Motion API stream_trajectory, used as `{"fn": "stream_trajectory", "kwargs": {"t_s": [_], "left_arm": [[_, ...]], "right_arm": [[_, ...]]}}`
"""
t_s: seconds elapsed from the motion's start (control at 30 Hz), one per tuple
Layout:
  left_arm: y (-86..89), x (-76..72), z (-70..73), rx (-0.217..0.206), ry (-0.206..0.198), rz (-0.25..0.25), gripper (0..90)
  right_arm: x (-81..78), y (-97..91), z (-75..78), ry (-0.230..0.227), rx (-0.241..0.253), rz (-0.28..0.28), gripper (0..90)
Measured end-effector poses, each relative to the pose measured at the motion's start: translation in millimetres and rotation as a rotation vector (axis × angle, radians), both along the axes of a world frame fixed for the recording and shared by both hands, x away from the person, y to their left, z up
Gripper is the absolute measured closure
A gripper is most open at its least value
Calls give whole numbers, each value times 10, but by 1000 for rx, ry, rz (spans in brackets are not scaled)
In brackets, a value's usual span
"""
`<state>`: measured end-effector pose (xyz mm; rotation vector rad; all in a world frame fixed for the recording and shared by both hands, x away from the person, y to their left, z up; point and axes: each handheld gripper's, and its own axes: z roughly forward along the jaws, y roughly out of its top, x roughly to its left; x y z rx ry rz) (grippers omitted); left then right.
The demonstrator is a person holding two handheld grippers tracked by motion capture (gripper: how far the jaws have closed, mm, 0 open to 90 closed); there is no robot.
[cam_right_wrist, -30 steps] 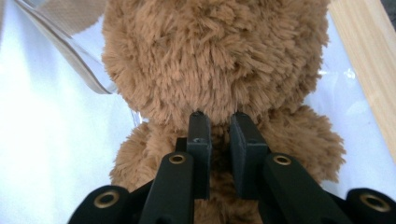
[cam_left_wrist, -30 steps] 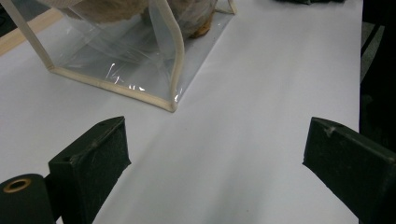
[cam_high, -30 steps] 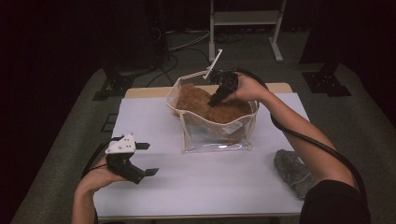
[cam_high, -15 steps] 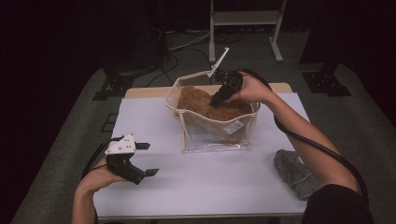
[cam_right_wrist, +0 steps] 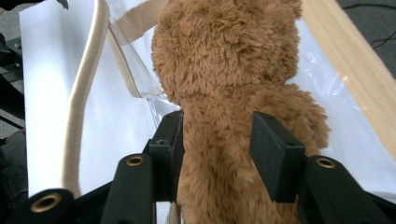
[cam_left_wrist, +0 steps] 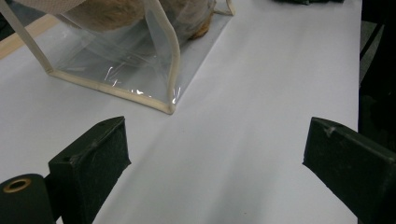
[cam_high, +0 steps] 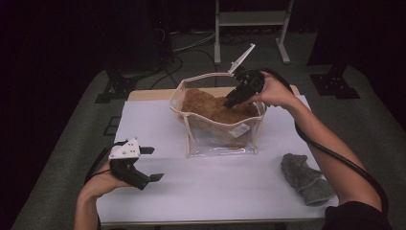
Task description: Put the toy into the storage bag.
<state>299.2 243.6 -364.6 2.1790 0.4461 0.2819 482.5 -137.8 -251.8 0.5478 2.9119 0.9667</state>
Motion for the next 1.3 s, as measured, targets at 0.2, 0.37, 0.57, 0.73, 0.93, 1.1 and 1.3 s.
{"fn": "stream_trajectory", "kwargs": {"t_s": [0.2, 0.37, 0.57, 0.73, 0.93, 1.1, 1.3], "left_arm": [[-10, -7, 0, -1, -4, -2, 59], [-7, -13, -9, 1, 0, 3, 59], [-17, -18, 1, -1, -5, 0, 59], [-15, -17, -8, -2, 1, 4, 59], [-23, -11, -16, 0, 1, -2, 59], [-24, -3, -26, 0, 3, -2, 59], [-22, 1, -33, 0, 8, 0, 59]], "right_arm": [[-75, -141, 59, -7, 25, -11, 521], [-148, -269, 102, -20, 60, -20, 505], [-220, -402, 145, -30, 75, -42, 489], [-296, -554, 202, -40, 101, -64, 473], [-375, -691, 224, -43, 115, -80, 453], [-438, -811, 220, -41, 132, -99, 446], [-502, -917, 214, -33, 146, -117, 435]]}}
